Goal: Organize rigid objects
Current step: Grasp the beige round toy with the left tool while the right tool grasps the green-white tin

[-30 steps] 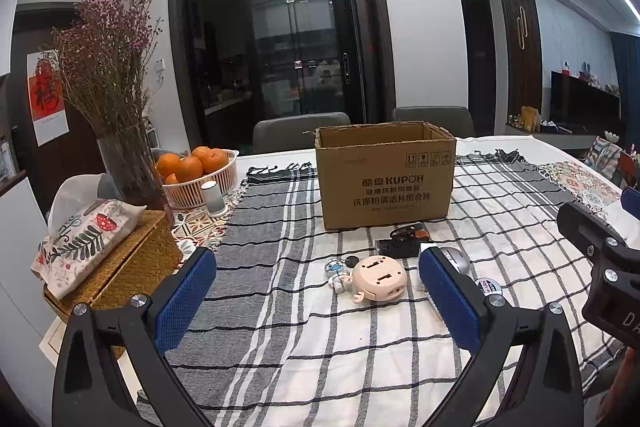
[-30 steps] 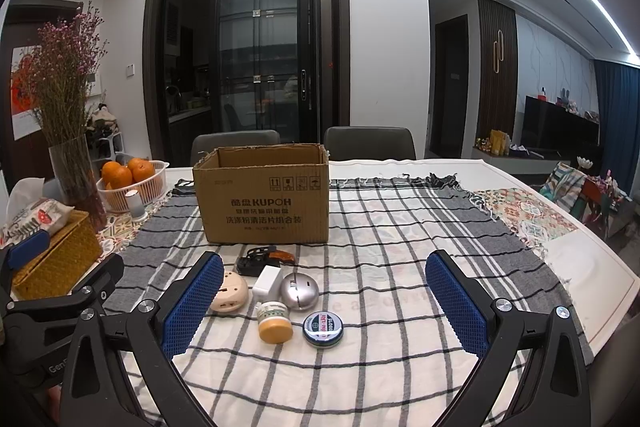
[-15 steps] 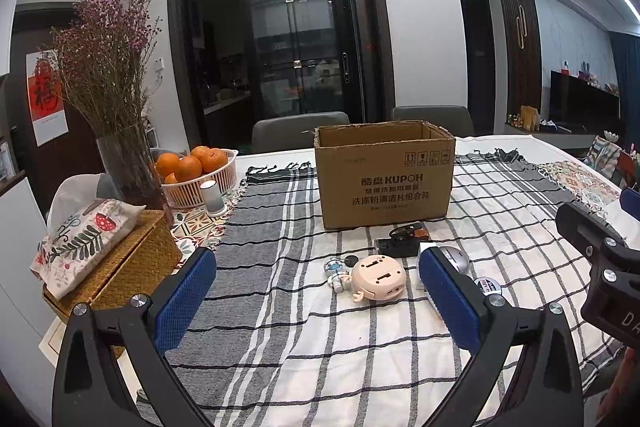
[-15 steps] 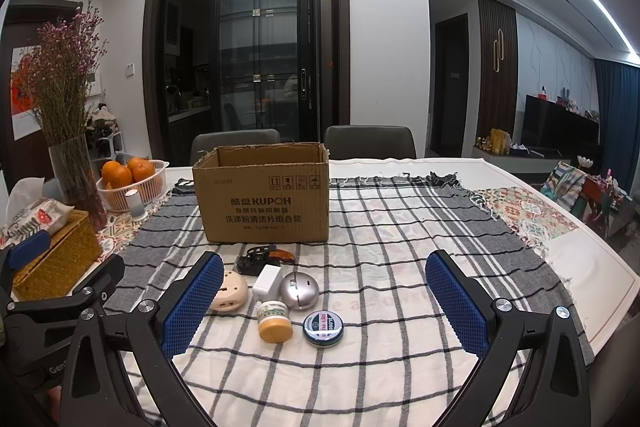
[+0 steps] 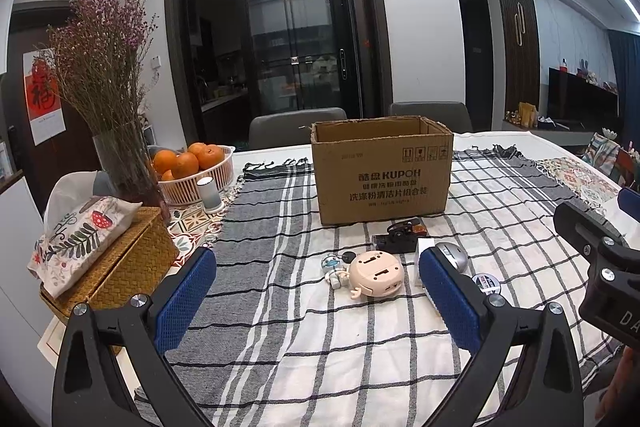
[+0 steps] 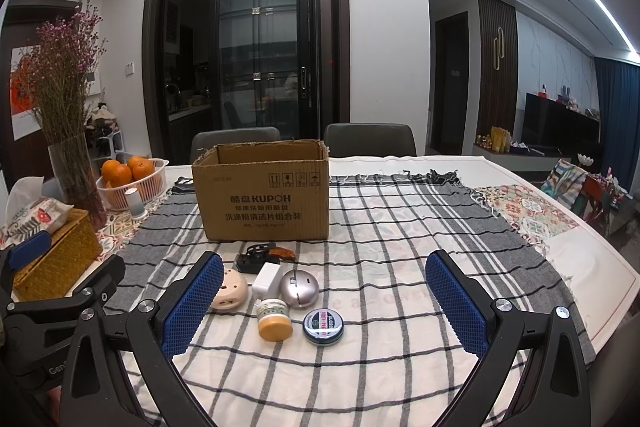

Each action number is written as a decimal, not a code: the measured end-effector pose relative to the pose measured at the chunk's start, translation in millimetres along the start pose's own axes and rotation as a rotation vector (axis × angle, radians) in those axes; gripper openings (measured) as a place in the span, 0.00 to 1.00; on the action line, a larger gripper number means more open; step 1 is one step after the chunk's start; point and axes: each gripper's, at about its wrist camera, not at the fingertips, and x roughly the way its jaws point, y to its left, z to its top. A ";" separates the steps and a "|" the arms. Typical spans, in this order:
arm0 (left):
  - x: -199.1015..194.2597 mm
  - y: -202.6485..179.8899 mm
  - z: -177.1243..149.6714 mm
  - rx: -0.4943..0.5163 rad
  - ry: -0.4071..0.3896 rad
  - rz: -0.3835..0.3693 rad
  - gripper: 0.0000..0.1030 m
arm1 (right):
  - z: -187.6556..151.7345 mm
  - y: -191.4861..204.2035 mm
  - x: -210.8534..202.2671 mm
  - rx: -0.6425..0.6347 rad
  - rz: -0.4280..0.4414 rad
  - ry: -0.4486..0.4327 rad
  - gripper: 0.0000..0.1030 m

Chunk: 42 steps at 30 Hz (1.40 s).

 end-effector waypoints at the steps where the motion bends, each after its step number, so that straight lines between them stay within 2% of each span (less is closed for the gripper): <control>1: 1.4 -0.1 -0.4 0.000 0.005 -0.002 1.00 | -0.9 -0.2 0.7 0.002 0.001 0.004 0.99; 7: 15.2 -6.1 -5.4 0.050 0.026 -0.009 1.00 | -11.1 -0.6 17.7 0.019 0.005 0.056 0.99; 16: 51.1 -18.7 -12.2 0.141 0.089 -0.068 1.00 | -24.4 -1.5 51.0 0.024 -0.019 0.156 0.98; 29: 114.8 -39.9 -25.4 0.283 0.197 -0.136 0.98 | -53.0 -2.9 115.7 0.023 -0.039 0.359 0.85; 36: 143.2 -45.7 -31.1 0.322 0.241 -0.153 0.96 | -70.9 -1.0 148.4 0.031 -0.042 0.469 0.79; 42: 162.9 -52.4 -33.1 0.345 0.267 -0.182 0.94 | -75.8 -3.0 162.0 0.034 -0.058 0.505 0.76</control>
